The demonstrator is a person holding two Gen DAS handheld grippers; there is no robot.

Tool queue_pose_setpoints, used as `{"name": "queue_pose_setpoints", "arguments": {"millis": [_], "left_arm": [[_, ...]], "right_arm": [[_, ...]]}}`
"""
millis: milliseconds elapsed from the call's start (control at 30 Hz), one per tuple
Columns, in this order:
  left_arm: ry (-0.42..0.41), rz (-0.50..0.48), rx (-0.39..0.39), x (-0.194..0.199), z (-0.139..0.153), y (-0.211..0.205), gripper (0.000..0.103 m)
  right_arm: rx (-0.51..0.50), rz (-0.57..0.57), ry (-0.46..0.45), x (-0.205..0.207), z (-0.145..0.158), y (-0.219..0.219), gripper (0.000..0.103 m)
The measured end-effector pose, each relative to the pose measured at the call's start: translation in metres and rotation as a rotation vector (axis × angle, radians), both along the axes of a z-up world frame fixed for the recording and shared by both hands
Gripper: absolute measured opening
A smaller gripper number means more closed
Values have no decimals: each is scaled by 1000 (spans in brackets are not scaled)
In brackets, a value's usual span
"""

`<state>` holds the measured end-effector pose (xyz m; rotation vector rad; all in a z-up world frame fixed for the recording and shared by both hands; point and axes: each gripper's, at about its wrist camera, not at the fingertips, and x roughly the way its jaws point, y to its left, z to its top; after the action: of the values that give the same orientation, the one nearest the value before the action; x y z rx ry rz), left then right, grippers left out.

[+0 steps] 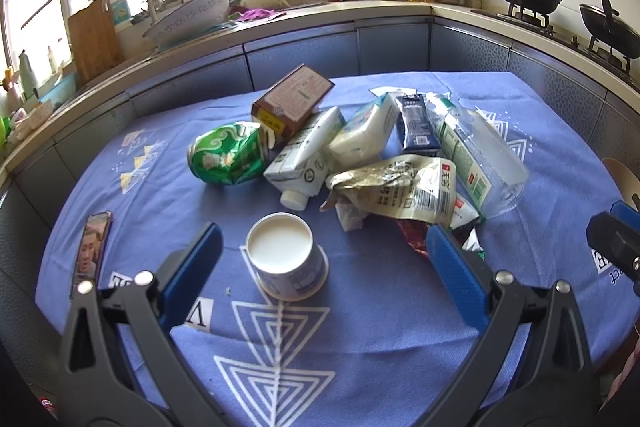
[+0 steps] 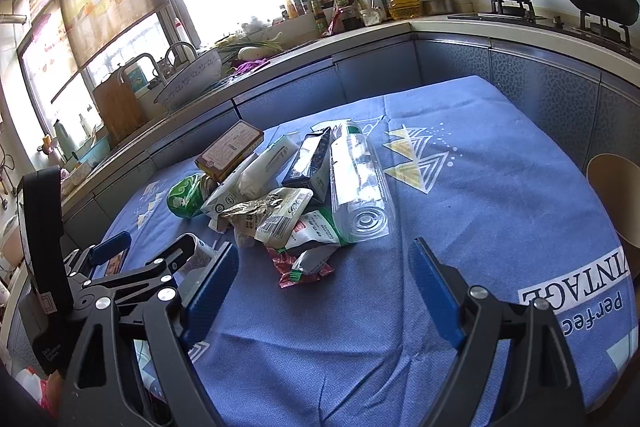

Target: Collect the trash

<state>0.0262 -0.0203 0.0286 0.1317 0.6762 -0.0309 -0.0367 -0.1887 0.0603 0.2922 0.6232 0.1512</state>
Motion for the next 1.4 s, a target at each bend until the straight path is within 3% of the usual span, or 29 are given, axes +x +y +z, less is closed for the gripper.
{"name": "queue_pose_setpoints", "arguments": {"millis": [467,667,900,1033,1233,1400], "left_arm": [[28,-69,-32,11,-12,31,98],[56,-130,-70,17,-25,48,98],[101,-84,-155,30,-37,88,97],[99,-108,-177,29,-41,91,97],[114,-159,-148,32,-54,82,95],[124,-155,-177,38,-58,93,94]], "right_arm": [[0,17,48,11,-16,2,80],[2,60,104,22,-31,7,63],[8,115,172,36,-48,18,48],[22,143,217,46,-59,24,39],[20,166,253,60,-67,34,38],[26,176,277,71,-72,40,38]]}}
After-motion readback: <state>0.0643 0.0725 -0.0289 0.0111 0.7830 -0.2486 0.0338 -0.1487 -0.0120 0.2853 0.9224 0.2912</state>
